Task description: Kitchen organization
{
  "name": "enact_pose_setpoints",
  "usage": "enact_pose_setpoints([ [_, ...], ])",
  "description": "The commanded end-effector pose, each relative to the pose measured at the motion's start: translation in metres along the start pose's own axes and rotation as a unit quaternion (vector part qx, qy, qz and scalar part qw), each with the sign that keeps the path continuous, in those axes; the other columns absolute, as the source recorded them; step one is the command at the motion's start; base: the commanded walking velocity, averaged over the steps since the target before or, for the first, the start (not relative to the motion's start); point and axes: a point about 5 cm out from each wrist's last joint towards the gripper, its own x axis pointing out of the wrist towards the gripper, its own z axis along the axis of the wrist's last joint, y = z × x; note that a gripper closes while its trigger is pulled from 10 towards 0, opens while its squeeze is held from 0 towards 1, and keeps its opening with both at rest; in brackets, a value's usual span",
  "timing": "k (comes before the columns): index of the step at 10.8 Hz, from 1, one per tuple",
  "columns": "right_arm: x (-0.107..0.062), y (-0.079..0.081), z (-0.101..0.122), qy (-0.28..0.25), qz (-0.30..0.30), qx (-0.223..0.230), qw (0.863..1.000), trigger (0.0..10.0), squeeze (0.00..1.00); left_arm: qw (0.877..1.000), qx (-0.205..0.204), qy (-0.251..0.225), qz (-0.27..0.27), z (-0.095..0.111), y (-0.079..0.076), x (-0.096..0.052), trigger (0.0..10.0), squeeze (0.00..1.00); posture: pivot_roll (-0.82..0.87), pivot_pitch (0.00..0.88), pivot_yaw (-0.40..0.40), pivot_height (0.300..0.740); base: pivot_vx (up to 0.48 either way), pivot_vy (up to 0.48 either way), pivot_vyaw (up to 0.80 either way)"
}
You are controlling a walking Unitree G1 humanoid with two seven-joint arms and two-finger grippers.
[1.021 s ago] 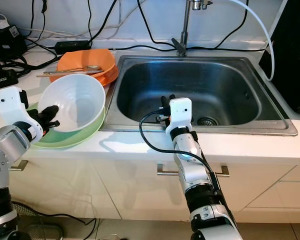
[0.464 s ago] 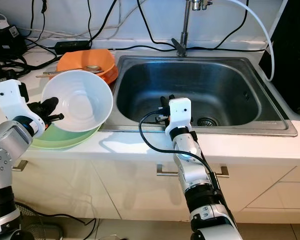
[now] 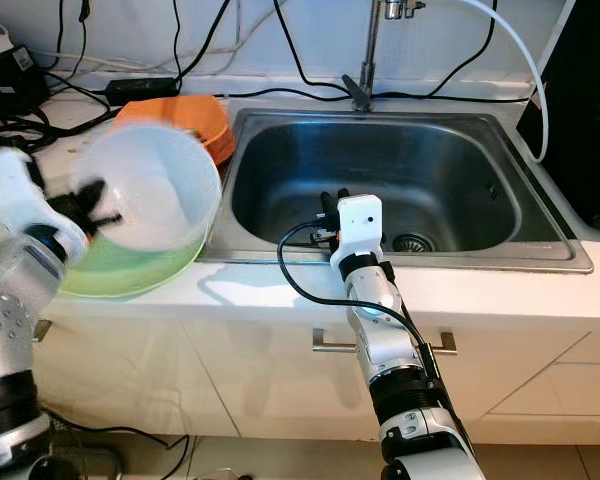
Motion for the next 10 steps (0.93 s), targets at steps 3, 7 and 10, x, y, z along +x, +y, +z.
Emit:
enact_pose_setpoints([
  [3, 0.002, -0.003, -0.004, 0.016, -0.005, 0.000, 1.000, 10.0, 0.00, 0.996, -0.033, -0.073, -0.036, 0.018, -0.020, 0.000, 10.0, 0.00, 0.15, 0.000, 0.033, 0.740, 0.000, 0.000, 0.00],
  [7, 0.009, -0.023, 0.007, 0.000, -0.030, -0.001, 1.000, 10.0, 1.00, 0.990, -0.046, -0.082, -0.109, 0.003, -0.067, 0.008, 10.0, 0.00, 0.13, 0.000, 0.039, 0.740, 0.000, 0.000, 0.00],
  [10, 0.015, -0.050, 0.024, -0.020, -0.061, 0.028, 0.998, 10.0, 1.00, 0.988, -0.010, -0.082, -0.133, -0.009, -0.089, 0.013, 10.0, 0.00, 0.11, 0.000, 0.049, 0.740, 0.000, 0.000, 0.00],
])
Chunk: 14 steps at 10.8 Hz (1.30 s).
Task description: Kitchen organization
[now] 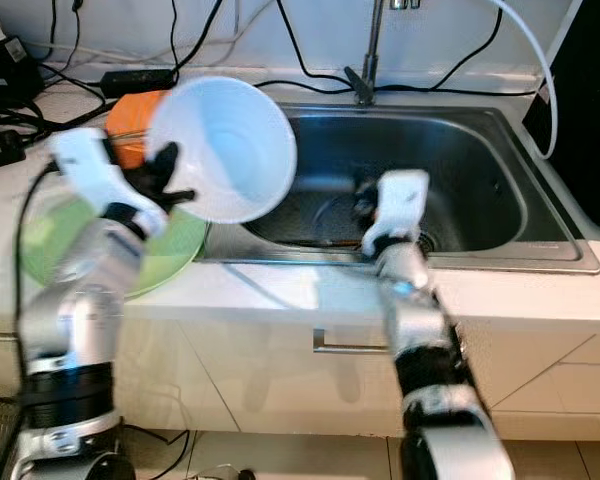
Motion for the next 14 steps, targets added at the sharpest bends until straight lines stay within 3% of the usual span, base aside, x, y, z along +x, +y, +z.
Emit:
enact_pose_setpoints([
  [1, 0.003, -0.003, 0.007, -0.003, -0.001, 0.020, 1.000, 10.0, 1.00, 0.999, 0.018, -0.029, -0.019, 0.011, -0.010, 0.005, 10.0, 0.00, 0.11, 0.000, 0.052, 0.740, 0.000, 0.000, 0.00],
  [2, 0.005, -0.004, 0.010, -0.003, 0.008, 0.034, 0.999, 10.0, 1.00, 0.999, 0.036, -0.029, -0.024, 0.008, -0.013, 0.006, 10.0, 0.00, 0.11, 0.000, 0.053, 0.740, 0.000, 0.000, 0.00],
  [3, 0.006, -0.005, 0.014, -0.001, 0.018, 0.056, 0.998, 10.0, 0.00, 0.998, 0.044, -0.028, -0.028, 0.005, -0.016, 0.007, 10.0, 0.00, 0.10, 0.000, 0.055, 0.740, 0.000, 0.000, 0.00],
  [5, 0.005, -0.005, 0.018, 0.001, 0.037, 0.108, 0.993, 10.0, 0.00, 0.997, 0.058, -0.031, -0.034, 0.002, -0.022, 0.010, 10.0, 0.00, 0.10, 0.000, 0.056, 0.740, 0.000, 0.000, 0.00],
  [6, 0.005, -0.007, 0.021, 0.002, 0.048, 0.156, 0.987, 10.0, 0.00, 0.996, 0.071, -0.036, -0.036, 0.003, -0.024, 0.012, 10.0, 0.00, 0.10, 0.000, 0.055, 0.740, 0.000, 0.000, 0.00],
  [9, 0.002, -0.005, 0.030, -0.002, 0.085, 0.231, 0.969, 10.0, 0.00, 0.994, 0.091, -0.038, -0.036, 0.001, -0.026, 0.015, 10.0, 0.00, 0.09, 0.000, 0.054, 0.740, 0.000, 0.000, 0.00],
  [10, -0.001, -0.001, 0.034, -0.007, 0.110, 0.252, 0.961, 10.0, 0.00, 0.994, 0.096, -0.038, -0.038, 0.000, -0.027, 0.016, 10.0, 0.00, 0.09, 0.000, 0.056, 0.740, 0.000, 0.000, 0.00],
  [12, -0.013, 0.025, 0.044, -0.012, 0.221, 0.271, 0.937, 10.0, 0.00, 0.993, 0.107, -0.038, -0.037, -0.001, -0.028, 0.018, 10.0, 0.00, 0.09, 0.000, 0.056, 0.740, 0.000, 0.000, 0.00],
  [14, -0.019, 0.039, 0.042, -0.001, 0.251, 0.274, 0.928, 10.0, 0.00, 0.993, 0.103, -0.042, -0.041, 0.000, -0.030, 0.018, 10.0, 0.00, 0.10, 0.000, 0.055, 0.740, 0.000, 0.000, 0.00],
])
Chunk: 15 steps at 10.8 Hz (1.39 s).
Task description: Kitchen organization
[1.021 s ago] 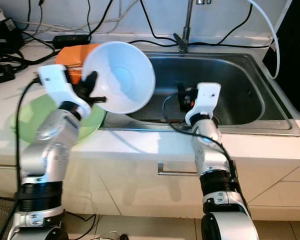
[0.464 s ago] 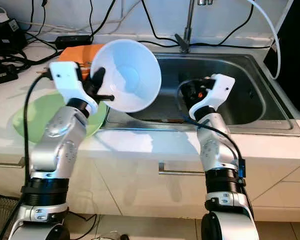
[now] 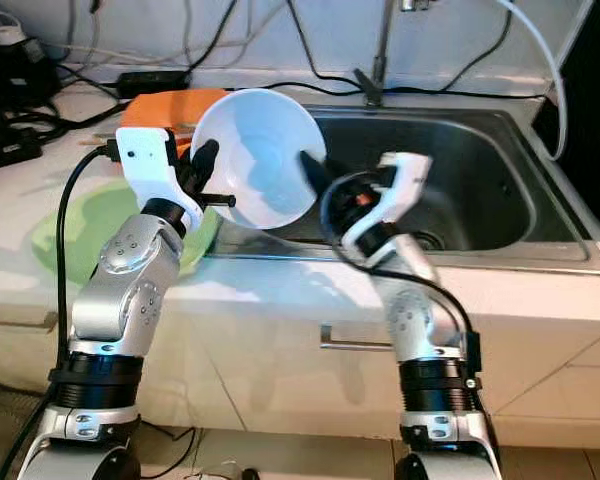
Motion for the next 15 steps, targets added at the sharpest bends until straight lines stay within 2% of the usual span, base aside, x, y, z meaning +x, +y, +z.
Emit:
enact_pose_setpoints([
  [1, -0.001, 0.003, 0.002, 0.000, 0.008, 0.000, 1.000, 10.0, 0.00, 1.000, 0.006, -0.029, -0.008, 0.014, -0.003, 0.003, 10.0, 0.00, 0.11, 0.000, 0.055, 0.740, 0.000, 0.000, 0.00],
  [2, -0.002, 0.003, -0.001, 0.010, 0.009, -0.001, 1.000, 10.0, 0.00, 0.999, -0.011, -0.034, -0.010, 0.014, -0.002, 0.003, 10.0, 0.00, 0.11, 0.000, 0.054, 0.740, 0.000, 0.000, 0.00],
  [6, -0.003, -0.003, -0.006, 0.023, -0.014, -0.023, 0.999, 10.0, 0.00, 0.999, -0.022, -0.046, -0.007, 0.017, 0.000, -0.001, 10.0, 0.00, 0.12, 0.000, 0.049, 0.740, 0.000, 0.000, 0.00],
  [9, -0.004, -0.021, 0.004, -0.007, -0.085, -0.032, 0.996, 10.0, 0.00, 0.999, -0.013, -0.043, 0.005, 0.015, 0.006, -0.002, 10.0, 0.00, 0.12, 0.000, 0.047, 0.740, 0.000, 0.000, 0.00],
  [11, -0.005, -0.032, 0.006, -0.016, -0.125, -0.030, 0.992, 10.0, 0.00, 0.999, -0.014, -0.042, 0.002, 0.015, 0.004, -0.002, 10.0, 0.00, 0.12, 0.000, 0.048, 0.740, 0.000, 0.000, 0.00],
  [15, -0.001, -0.024, -0.002, -0.014, -0.104, -0.008, 0.994, 10.0, 0.00, 0.999, -0.013, -0.038, -0.001, 0.013, 0.005, -0.002, 10.0, 0.00, 0.12, 0.000, 0.052, 0.740, 0.000, 0.000, 0.00],
])
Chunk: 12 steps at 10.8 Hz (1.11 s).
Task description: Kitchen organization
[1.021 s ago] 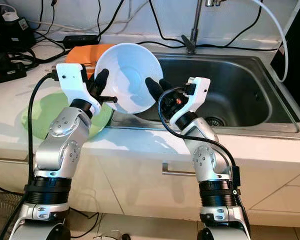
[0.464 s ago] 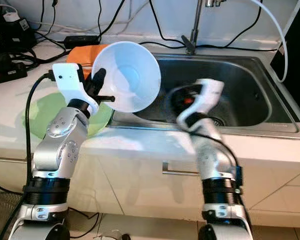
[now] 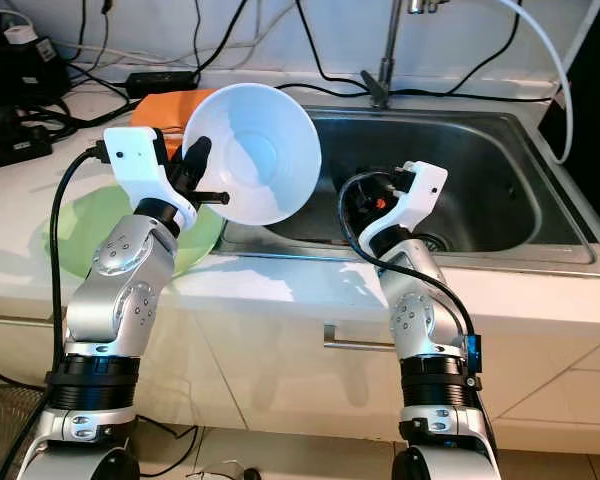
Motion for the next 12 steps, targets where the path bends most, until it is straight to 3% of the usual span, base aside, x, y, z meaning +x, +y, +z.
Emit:
enact_pose_setpoints([
  [1, 0.0042, 0.0054, 0.0030, -0.005, 0.015, 0.001, 1.000, 10.0, 0.00, 1.000, 0.004, -0.026, -0.012, 0.0112, -0.0034, 0.0002, 10.0, 0.00, 0.12, 0.000, 0.051, 0.740, 0.000, 0.000, 0.00],
  [12, 0.0039, 0.0072, 0.0028, -0.005, 0.022, 0.003, 1.000, 10.0, 0.00, 1.000, 0.003, -0.026, -0.018, 0.0102, -0.0063, 0.0005, 10.0, 0.00, 0.11, 0.000, 0.054, 0.740, 0.000, 0.000, 0.00],
])
